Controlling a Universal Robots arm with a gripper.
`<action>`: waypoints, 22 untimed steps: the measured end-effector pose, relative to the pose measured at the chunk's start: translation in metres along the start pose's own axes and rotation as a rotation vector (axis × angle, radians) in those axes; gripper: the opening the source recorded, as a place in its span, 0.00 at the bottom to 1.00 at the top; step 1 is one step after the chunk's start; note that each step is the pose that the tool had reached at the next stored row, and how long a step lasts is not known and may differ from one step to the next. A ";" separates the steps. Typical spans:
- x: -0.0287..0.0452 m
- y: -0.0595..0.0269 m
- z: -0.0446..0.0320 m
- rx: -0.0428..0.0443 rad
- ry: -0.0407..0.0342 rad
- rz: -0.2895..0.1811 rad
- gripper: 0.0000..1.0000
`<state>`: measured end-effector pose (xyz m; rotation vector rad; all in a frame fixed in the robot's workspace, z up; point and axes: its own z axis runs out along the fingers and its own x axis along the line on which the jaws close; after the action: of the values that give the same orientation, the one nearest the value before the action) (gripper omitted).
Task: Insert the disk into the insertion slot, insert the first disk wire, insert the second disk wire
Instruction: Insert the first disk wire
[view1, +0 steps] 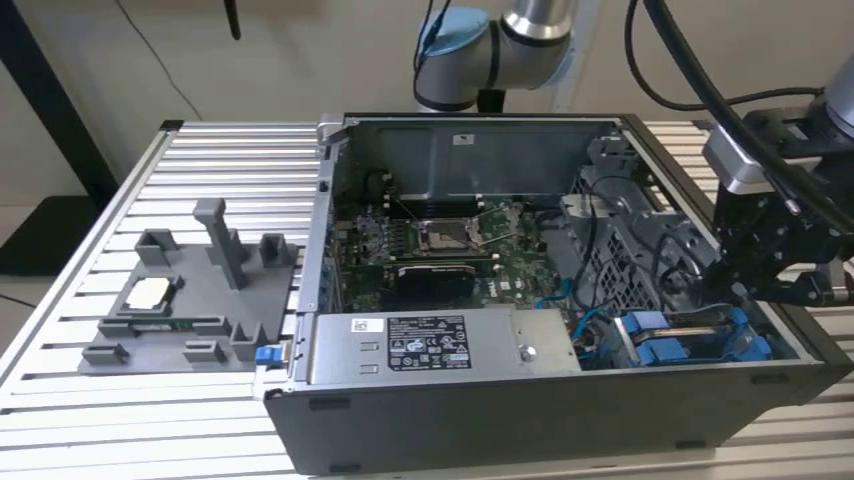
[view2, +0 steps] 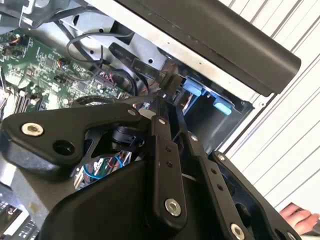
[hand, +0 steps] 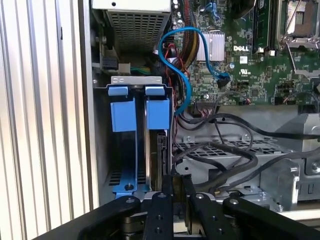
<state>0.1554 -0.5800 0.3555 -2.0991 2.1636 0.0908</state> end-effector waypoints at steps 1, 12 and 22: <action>0.0001 -0.0002 0.0005 -0.0043 0.0005 0.001 0.19; 0.0026 -0.0030 0.0101 -0.0160 0.0044 0.005 0.19; 0.0038 -0.0031 0.0140 -0.0159 0.0091 0.005 0.19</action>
<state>0.1591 -0.5820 0.3413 -2.1071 2.1802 0.0994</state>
